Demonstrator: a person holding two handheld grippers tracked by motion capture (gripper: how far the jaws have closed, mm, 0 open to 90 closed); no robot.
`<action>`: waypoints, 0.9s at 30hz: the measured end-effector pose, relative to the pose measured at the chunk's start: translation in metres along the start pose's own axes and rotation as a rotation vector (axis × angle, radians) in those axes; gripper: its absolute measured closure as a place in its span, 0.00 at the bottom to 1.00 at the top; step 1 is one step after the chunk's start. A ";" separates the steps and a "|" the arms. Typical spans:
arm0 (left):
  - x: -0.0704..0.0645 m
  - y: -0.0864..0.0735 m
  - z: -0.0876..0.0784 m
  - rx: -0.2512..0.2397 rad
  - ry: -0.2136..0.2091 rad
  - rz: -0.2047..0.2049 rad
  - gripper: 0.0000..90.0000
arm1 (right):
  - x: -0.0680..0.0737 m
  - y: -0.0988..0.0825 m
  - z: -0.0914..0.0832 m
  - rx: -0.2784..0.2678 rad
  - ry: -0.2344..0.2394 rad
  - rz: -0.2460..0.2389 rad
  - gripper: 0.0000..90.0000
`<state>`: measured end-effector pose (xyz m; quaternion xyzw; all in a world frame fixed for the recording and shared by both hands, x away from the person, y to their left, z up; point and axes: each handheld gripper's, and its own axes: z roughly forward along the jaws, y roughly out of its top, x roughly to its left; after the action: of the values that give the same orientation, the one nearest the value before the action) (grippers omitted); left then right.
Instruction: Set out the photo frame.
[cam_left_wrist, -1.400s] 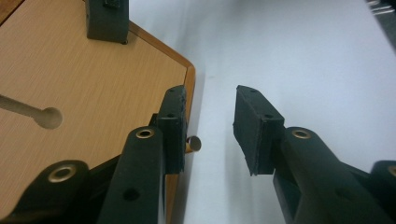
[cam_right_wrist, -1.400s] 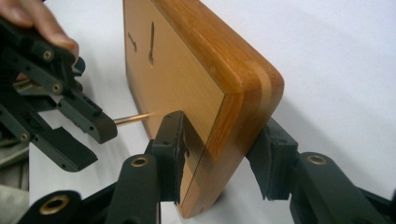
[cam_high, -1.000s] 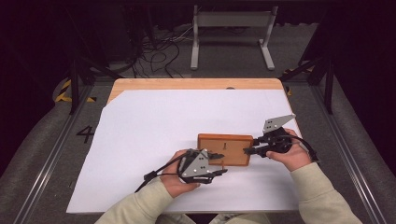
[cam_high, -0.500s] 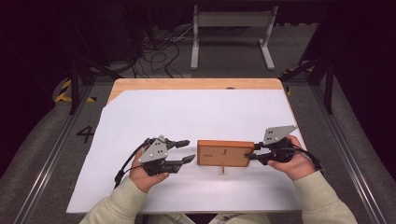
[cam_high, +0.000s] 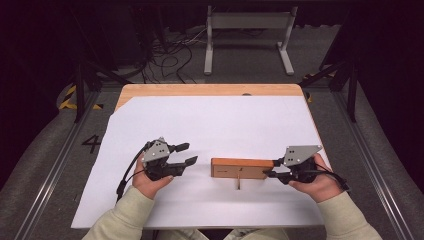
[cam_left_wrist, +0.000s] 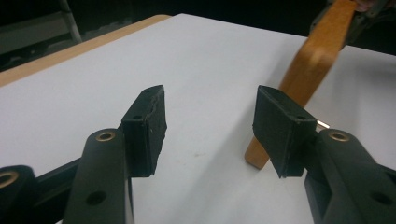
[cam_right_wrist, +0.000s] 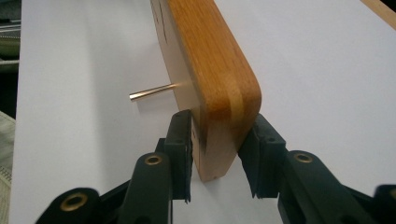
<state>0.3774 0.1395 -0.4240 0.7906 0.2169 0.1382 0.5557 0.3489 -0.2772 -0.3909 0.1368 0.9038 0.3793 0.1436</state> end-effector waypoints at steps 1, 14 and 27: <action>0.001 -0.001 0.000 0.004 0.005 -0.006 0.49 | 0.001 0.000 0.000 0.001 -0.002 -0.005 0.73; 0.020 -0.010 -0.001 0.054 0.049 -0.083 0.49 | 0.019 -0.007 0.000 0.005 0.000 -0.031 0.68; 0.019 -0.009 -0.002 0.044 0.062 -0.055 0.49 | 0.024 -0.017 -0.007 0.025 -0.048 0.080 0.66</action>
<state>0.3910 0.1528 -0.4327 0.7917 0.2585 0.1425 0.5348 0.3220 -0.2851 -0.4022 0.1835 0.8985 0.3702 0.1481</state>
